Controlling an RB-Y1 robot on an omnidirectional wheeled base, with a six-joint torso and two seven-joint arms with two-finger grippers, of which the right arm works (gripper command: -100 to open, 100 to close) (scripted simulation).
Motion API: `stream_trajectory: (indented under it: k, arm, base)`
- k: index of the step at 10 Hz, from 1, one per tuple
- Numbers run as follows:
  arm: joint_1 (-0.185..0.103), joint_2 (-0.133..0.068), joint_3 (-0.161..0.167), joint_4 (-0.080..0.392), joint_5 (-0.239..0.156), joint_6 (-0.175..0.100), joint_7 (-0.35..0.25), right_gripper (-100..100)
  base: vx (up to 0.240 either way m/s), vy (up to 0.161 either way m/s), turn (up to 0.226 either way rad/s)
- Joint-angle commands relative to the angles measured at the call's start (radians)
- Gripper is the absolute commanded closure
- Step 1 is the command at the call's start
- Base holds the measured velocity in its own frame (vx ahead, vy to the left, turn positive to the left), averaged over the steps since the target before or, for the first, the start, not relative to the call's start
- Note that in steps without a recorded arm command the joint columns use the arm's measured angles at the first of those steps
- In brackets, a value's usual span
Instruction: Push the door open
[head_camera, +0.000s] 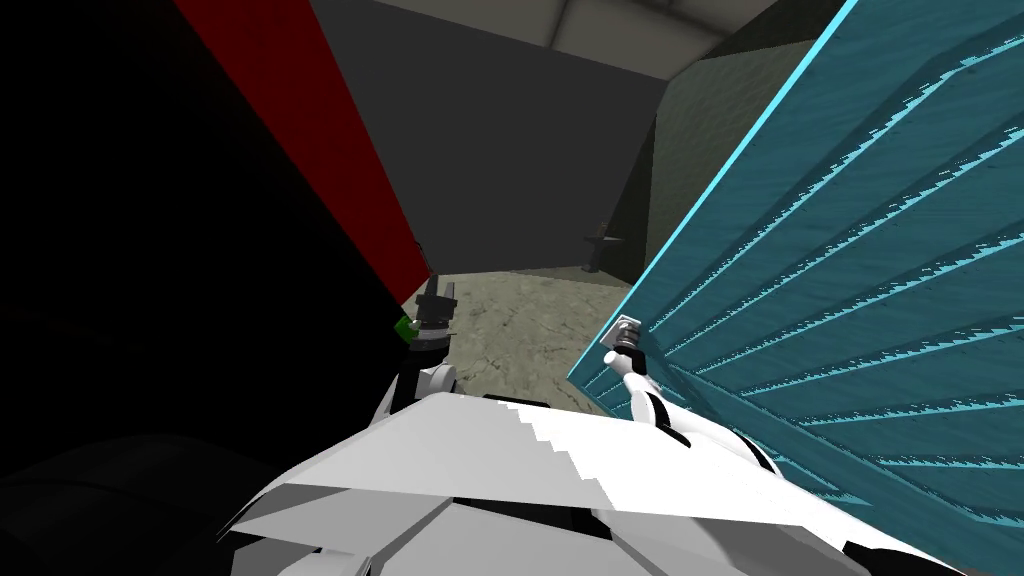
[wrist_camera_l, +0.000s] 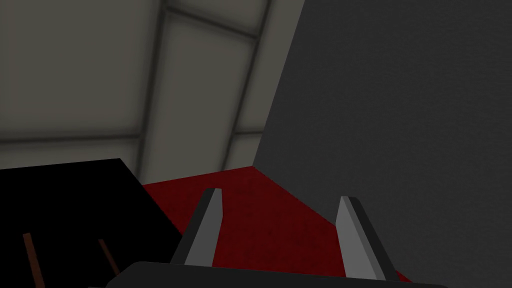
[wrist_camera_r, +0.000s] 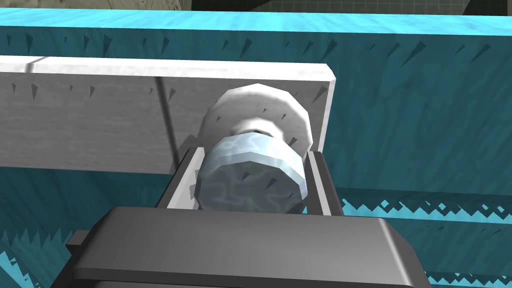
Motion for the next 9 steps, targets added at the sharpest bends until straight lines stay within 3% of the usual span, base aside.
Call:
stream_trajectory:
  k: [1,3,5,6,9]
  arm:
    - [0.009,-0.008,-0.018,-0.017,-0.009,0.002,0.009,100]
    - [0.009,-0.008,-0.018,-0.017,-0.009,0.002,0.009,100]
    - [0.013,-0.016,-0.038,-0.012,-0.02,-0.001,0.02,100]
    - [0.011,-0.011,-0.031,0.0,-0.017,-0.003,0.017,100]
    - [0.016,-0.027,-0.067,0.009,-0.037,-0.013,0.038,100]
  base:
    - [0.17,0.006,-0.046]
    - [0.082,-0.008,-0.011]
    - [0.162,-0.009,-0.033]
    - [0.085,0.001,-0.026]
    - [0.178,-0.023,-0.037]
